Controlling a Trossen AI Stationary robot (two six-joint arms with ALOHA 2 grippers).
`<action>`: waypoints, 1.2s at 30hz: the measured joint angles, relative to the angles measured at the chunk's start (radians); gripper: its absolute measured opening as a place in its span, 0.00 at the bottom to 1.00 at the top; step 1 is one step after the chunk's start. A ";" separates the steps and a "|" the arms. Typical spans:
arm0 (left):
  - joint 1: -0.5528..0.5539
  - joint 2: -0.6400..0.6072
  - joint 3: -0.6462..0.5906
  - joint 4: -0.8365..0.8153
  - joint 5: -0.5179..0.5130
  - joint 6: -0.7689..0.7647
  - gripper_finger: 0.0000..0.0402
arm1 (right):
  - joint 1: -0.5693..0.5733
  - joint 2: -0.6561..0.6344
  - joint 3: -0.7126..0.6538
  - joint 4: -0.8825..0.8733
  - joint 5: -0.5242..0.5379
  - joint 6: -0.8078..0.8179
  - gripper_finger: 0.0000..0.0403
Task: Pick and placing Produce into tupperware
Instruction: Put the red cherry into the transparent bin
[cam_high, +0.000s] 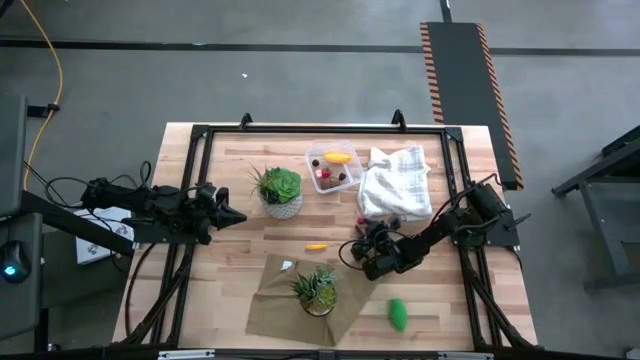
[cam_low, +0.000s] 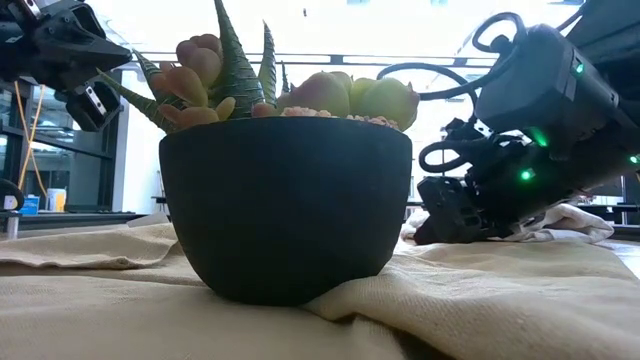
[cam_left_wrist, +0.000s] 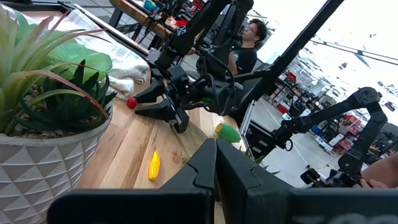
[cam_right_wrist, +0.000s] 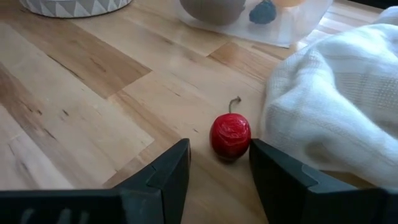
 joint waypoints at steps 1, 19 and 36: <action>0.000 0.000 0.000 0.000 0.000 0.000 0.00 | 0.000 0.000 0.000 0.007 -0.003 -0.010 0.40; 0.000 0.000 0.000 0.000 0.000 0.000 0.00 | -0.034 0.000 0.002 0.028 -0.023 -0.044 0.40; 0.000 0.000 0.000 0.000 0.000 0.000 0.00 | -0.056 0.000 0.002 0.012 -0.015 -0.044 0.34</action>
